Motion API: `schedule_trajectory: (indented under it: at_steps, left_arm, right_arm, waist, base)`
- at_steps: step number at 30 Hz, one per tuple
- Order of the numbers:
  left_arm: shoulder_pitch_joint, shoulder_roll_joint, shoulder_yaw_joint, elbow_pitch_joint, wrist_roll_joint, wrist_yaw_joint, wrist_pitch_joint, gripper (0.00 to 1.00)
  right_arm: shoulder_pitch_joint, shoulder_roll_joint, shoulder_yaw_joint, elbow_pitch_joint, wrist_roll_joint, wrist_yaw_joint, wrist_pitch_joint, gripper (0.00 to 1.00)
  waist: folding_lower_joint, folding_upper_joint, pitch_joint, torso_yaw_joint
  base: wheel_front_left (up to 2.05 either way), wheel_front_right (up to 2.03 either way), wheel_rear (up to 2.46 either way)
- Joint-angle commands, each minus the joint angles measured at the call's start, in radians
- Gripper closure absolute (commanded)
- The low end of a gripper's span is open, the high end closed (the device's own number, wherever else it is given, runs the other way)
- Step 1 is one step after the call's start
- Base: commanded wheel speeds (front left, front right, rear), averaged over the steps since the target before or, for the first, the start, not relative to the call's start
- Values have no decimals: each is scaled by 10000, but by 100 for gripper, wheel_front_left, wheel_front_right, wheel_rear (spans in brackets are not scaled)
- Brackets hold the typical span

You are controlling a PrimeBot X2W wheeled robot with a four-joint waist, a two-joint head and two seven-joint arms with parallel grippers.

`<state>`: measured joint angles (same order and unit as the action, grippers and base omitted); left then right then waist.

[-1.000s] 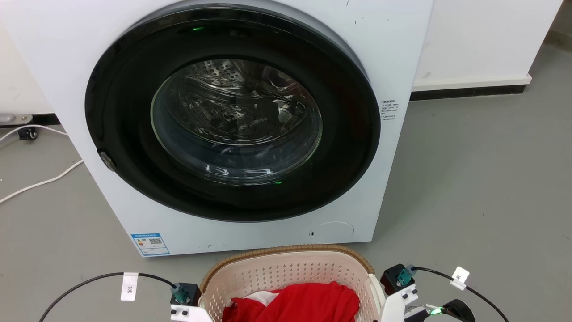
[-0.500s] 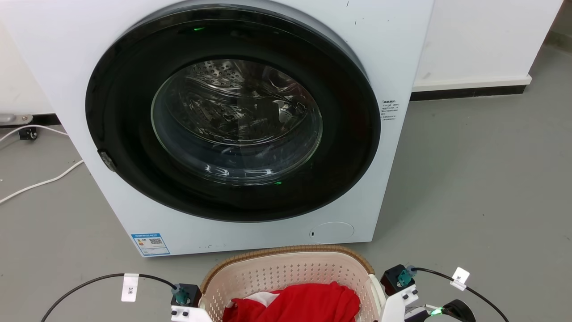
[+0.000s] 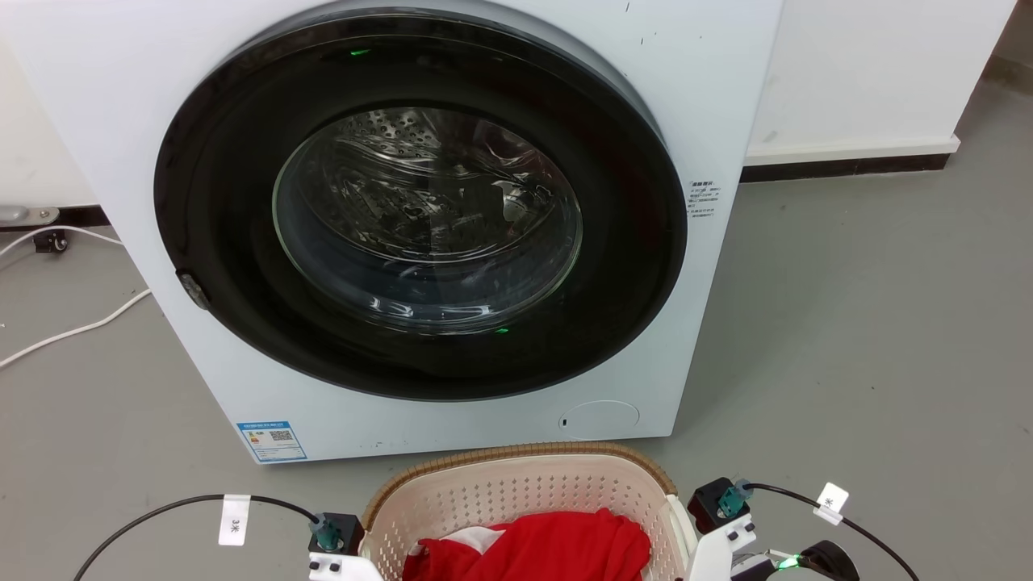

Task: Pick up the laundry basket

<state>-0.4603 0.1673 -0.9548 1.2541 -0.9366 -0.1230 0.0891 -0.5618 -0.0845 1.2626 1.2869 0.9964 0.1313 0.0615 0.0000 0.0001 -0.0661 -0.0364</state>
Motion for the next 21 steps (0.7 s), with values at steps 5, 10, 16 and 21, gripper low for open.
schedule_trajectory:
  at_steps: [5, 10, 16, 21]
  left_arm:
    - [-182, -50, -180, -33, -81, -129, -100, 100]
    - [-183, -59, -277, 0, -177, -129, -126, 100]
    - [-188, -47, -377, 27, -288, -129, -175, 100]
    - [-177, -45, -475, 39, -366, -129, -208, 100]
  right_arm:
    - [-27, -10, 87, 22, -15, -10, -77, 100]
    - [-9, -34, 91, 24, -25, -10, -83, 100]
    - [38, -56, 93, 26, -26, -10, -77, 100]
    - [67, -60, 96, 25, -30, -10, -78, 100]
  waist:
    - [0, -1, 15, 5]
    - [0, -1, 16, 0]
    - [0, -1, -1, 1]
    - [0, -1, -22, 6]
  base:
    - [0, 0, 0]
    - [0, 0, 0]
    - [0, 0, 0]
    - [0, 0, 0]
